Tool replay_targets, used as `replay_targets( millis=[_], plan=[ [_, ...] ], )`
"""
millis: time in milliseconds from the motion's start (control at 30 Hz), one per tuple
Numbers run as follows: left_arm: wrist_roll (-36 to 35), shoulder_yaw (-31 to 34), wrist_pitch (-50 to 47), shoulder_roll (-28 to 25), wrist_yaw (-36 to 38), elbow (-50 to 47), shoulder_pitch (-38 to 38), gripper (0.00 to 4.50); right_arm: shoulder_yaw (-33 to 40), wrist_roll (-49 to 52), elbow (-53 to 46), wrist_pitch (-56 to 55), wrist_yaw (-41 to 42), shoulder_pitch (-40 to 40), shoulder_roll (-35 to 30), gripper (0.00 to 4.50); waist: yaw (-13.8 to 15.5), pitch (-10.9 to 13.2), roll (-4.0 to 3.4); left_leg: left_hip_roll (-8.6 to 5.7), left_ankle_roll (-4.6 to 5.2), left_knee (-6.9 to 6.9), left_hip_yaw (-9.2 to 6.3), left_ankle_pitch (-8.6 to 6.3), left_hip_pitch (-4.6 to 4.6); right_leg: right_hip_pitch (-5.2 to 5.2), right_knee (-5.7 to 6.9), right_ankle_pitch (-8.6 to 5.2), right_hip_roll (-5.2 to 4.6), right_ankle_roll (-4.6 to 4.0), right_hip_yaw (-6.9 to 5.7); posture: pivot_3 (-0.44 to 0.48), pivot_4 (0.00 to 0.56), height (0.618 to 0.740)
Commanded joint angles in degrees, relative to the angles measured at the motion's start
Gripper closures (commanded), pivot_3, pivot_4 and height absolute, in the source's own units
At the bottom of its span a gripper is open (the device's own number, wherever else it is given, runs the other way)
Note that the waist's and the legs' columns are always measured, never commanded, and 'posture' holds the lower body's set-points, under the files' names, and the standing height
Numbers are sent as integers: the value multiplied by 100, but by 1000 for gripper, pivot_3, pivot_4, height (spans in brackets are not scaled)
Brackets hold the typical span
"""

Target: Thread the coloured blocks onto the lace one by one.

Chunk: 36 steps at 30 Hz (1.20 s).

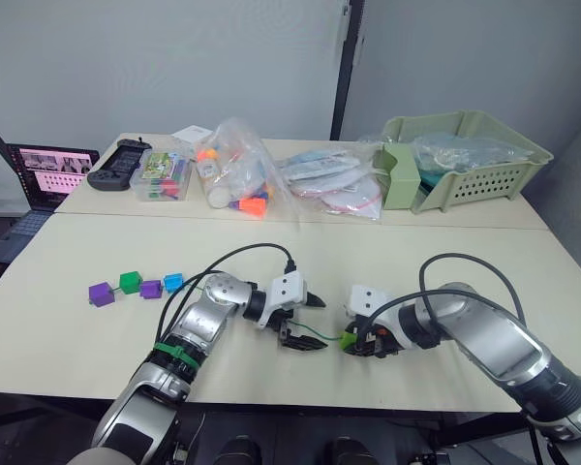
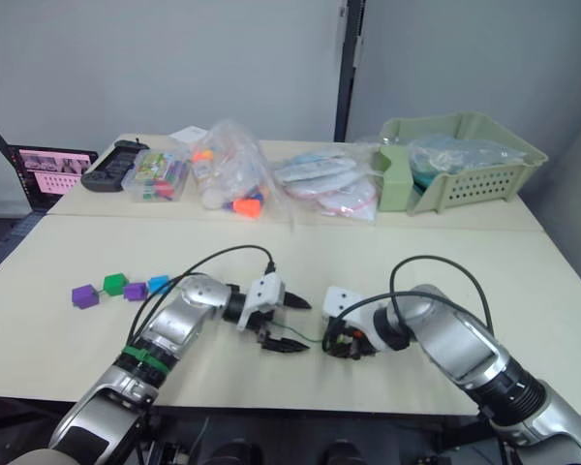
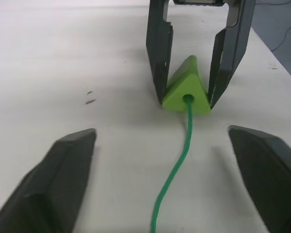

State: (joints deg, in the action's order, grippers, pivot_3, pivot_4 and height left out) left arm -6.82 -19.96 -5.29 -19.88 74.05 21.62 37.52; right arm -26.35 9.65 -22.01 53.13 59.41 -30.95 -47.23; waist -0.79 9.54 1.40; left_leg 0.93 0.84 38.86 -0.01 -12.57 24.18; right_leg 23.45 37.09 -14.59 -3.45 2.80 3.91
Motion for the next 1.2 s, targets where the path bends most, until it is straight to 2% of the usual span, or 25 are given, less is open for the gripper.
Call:
replay_targets(
  millis=[33, 133, 200, 333, 400, 533, 667, 800, 1200],
  plan=[
    [-177, 111, 11, -25, 115, -327, -23, 0, -50, -44, -62, -5, -31, -155, 49, 3232, 0, 0, 0, 0, 0, 0, 0, 0, 0, 0, 0, 0, 0, 0, 0, 0, 150, 737],
    [-232, 131, 21, -35, 151, -406, -57, 0, -111, -61, -102, 16, 10, -226, 14, 3232, -1, 0, 0, 1, 0, 0, 0, 0, 0, 2, 0, 0, 0, 0, 0, 0, 150, 737],
    [-265, 130, 54, -41, 188, -464, -82, 0, -140, -63, -170, 27, 48, -286, -39, 2202, 1, 0, 0, 0, 0, 0, 1, 0, 2, 4, 1, 0, 0, 0, 0, 0, 150, 737],
    [-227, 79, 228, -9, 200, -469, -74, 0, -63, 55, -489, 199, 168, -353, -257, 910, 21, 0, 0, -2, 0, 1, 0, 0, 7, 6, 1, 0, -2, 0, 0, 0, 150, 737],
    [-192, 34, 328, 16, 225, -437, -60, 0, 38, 163, -655, 327, 199, -358, -357, 59, 21, 0, 0, -1, 0, 2, 1, 0, 8, 6, -1, 0, -3, 0, 0, 0, 150, 737],
    [-96, -81, 518, 108, 266, -292, 24, 0, 512, 373, -975, 519, 153, -243, -652, 59, 17, 0, 0, -1, 0, 2, 1, 0, 9, 7, 0, 0, -2, 0, 0, 0, 150, 737],
    [52, -224, 683, 291, 250, -21, 174, 0, 1474, 835, -1458, 854, 171, 317, -1124, 59, 88, 0, 0, -4, 0, 3, 0, 0, 12, 6, -3, 0, -4, 0, 0, 0, 150, 737],
    [253, -399, 797, 540, 174, 339, 337, 0, 2245, 1167, -1874, 1316, -76, 886, -1236, 59, 94, 0, 0, -2, 0, 1, 3, 0, 11, 6, -6, 0, -3, 0, 0, 0, 150, 737],
    [830, -695, 855, 867, -72, 816, 621, 0, 2809, 1666, -2432, 1791, -807, 1538, -1277, 59, 85, 1, 1, -2, 0, 3, 3, 0, 12, 5, -6, -1, 0, 1, 2, 0, 150, 737]
  ],
)
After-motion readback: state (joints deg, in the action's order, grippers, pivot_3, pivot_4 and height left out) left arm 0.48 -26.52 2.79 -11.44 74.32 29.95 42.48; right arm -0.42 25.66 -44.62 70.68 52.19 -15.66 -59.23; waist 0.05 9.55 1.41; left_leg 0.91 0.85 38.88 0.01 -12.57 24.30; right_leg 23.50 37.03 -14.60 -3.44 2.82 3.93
